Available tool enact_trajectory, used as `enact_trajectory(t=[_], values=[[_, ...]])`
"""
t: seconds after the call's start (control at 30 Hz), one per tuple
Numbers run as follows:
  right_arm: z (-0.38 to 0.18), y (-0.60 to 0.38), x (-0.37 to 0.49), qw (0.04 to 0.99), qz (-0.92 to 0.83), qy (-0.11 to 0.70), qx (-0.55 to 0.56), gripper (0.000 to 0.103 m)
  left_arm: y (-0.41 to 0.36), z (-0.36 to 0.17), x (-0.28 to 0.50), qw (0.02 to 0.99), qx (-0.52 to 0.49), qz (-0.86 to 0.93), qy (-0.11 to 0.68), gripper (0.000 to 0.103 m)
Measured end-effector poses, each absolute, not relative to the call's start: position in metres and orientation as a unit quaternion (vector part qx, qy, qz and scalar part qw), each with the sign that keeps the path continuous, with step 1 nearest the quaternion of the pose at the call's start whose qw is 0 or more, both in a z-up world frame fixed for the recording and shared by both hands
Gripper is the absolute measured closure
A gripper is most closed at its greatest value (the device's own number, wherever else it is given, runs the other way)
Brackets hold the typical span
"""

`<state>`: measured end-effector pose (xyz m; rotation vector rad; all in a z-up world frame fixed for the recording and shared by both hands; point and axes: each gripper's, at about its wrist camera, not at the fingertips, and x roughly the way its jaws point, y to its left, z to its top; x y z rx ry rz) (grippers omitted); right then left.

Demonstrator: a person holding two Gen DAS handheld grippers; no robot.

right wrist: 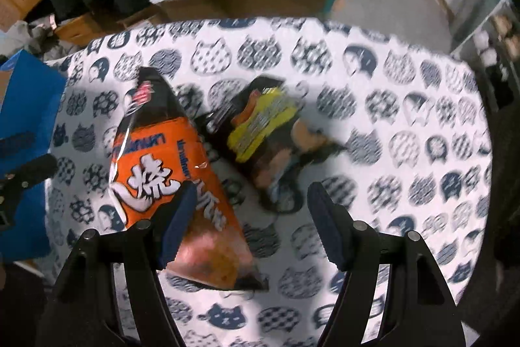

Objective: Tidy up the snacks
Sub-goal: 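Grasp orange elephant-print bag with left tool while right tool grasps black-yellow bag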

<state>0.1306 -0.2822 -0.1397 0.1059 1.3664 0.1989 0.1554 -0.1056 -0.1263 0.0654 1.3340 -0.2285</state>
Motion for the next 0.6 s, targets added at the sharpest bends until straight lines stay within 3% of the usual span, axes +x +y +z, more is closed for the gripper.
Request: enact_trajectory(t=[0.37, 0.6], values=[[-0.144, -0.279, 0.123, 0.747, 0.118, 0.636, 0.150, 0.032, -0.119, -0.132, 0.142, 0.771, 0.046, -0.115, 0.624, 0.024], [-0.130, -0.295, 0.129, 0.768, 0.094, 0.625, 0.102, 0.031, -0.124, -0.135, 0.146, 0.765, 0.014, -0.117, 0.633, 0.024]])
